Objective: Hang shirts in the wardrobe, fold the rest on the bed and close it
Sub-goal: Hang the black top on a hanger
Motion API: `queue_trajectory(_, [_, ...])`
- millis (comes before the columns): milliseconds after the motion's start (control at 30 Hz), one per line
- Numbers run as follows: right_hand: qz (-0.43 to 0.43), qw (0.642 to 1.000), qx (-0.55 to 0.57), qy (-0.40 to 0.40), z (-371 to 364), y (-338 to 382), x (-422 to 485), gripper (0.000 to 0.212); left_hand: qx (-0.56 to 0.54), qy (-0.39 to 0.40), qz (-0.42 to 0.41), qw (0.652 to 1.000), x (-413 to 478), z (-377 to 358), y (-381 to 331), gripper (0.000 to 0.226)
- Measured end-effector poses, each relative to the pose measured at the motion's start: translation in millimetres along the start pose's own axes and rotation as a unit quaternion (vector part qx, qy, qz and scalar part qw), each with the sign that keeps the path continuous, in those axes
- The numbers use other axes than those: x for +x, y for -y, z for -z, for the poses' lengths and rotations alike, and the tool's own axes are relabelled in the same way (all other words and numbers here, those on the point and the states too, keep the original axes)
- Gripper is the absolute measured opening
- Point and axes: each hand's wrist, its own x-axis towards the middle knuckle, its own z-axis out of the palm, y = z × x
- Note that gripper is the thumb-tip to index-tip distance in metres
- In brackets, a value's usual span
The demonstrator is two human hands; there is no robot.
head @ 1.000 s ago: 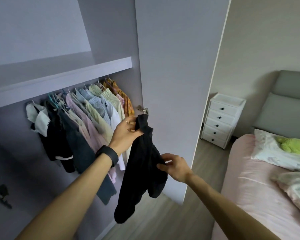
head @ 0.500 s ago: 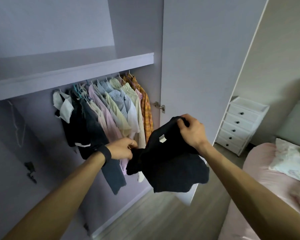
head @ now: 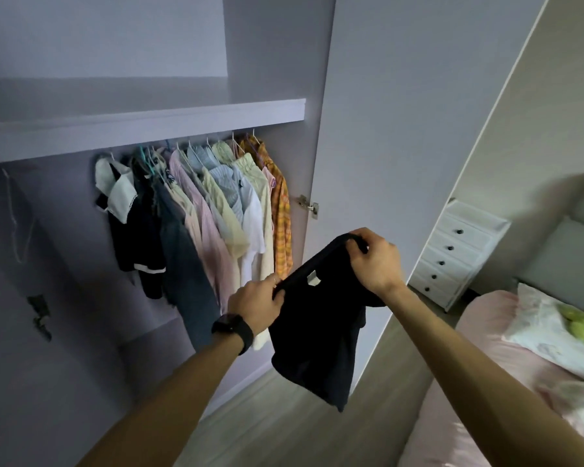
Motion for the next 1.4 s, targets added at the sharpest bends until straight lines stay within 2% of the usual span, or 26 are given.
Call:
queue_trajectory(100, [0.011,0.996,-0.088,-0.004,9.3,-23.2,-6.9,0.02,0.074,-0.032,0.009,0.997,5.4,19.0,27.3,0.022])
queue_trajectory(200, [0.03,0.985,-0.169,0.012,5.2,-37.8,-14.4,0.021,0.061,-0.036,-0.003,0.998,11.8,41.3,39.2,0.022])
queue_trajectory(300, [0.035,0.979,-0.2,0.021,-3.0,-41.3,-15.3,0.024,0.01,0.022,-0.037,0.999,19.5,60.4,43.2,0.019])
queue_trajectory(400, [0.008,0.972,-0.227,0.061,-11.4,-40.0,-11.0,0.029,-0.09,0.107,0.0,0.99,24.6,74.8,47.2,0.011])
queue_trajectory(467, [-0.012,0.971,-0.222,0.093,-19.3,-36.3,-5.9,0.031,-0.13,0.122,0.026,0.984,24.7,84.3,49.6,0.023])
queue_trajectory(567, [-0.043,0.977,-0.137,0.158,-32.0,-27.2,2.1,0.028,-0.204,0.122,0.067,0.969,25.8,87.7,58.6,0.013])
queue_trajectory(633, [-0.082,0.978,-0.018,0.193,-43.2,-18.1,6.8,0.022,-0.242,0.12,0.096,0.958,25.4,86.4,66.3,0.014])
queue_trajectory(700, [-0.128,0.961,0.1,0.223,-57.3,-11.1,12.2,0.017,-0.253,0.125,0.111,0.953,20.8,87.0,72.9,0.021])
queue_trajectory(767, [-0.143,0.937,0.18,0.263,-72.9,-6.9,22.0,0.025,-0.286,0.13,0.115,0.942,13.3,90.3,82.0,0.028])
queue_trajectory(900, [-0.192,0.857,0.338,0.34,-114.6,9.2,54.3,0.034,-0.416,0.147,0.188,0.878,-6.2,108.3,105.0,0.022])
queue_trajectory(967, [-0.208,0.814,0.373,0.393,-134.6,21.9,70.7,0.031,-0.444,0.142,0.234,0.853,-14.4,118.9,116.2,0.023])
queue_trajectory(1033, [-0.176,0.793,0.376,0.445,-149.6,33.4,85.4,0.038,-0.456,0.161,0.253,0.838,-21.5,130.7,124.3,0.03])
queue_trajectory(1100, [-0.109,0.799,0.344,0.481,-160.1,43.2,98.0,0.041,-0.437,0.182,0.259,0.842,-28.1,138.4,127.7,0.041])
queue_trajectory(1167, [-0.034,0.803,0.308,0.509,-172.0,51.9,117.0,0.043,-0.356,0.161,0.283,0.876,-28.0,139.1,122.2,0.048])
queue_trajectory(1233, [0.028,0.803,0.283,0.524,-181.6,62.3,130.7,0.045,-0.254,0.079,0.31,0.913,-24.0,135.7,115.6,0.043])
queue_trajectory(1300, [0.086,0.804,0.266,0.525,-190.8,72.6,136.1,0.036,-0.15,-0.015,0.321,0.935,-21.4,135.1,114.4,0.037])
queue_trajectory(1400, [0.203,0.811,0.222,0.502,-205.0,87.5,141.7,0.03,0.027,-0.107,0.367,0.924,-22.6,140.2,109.4,0.029])
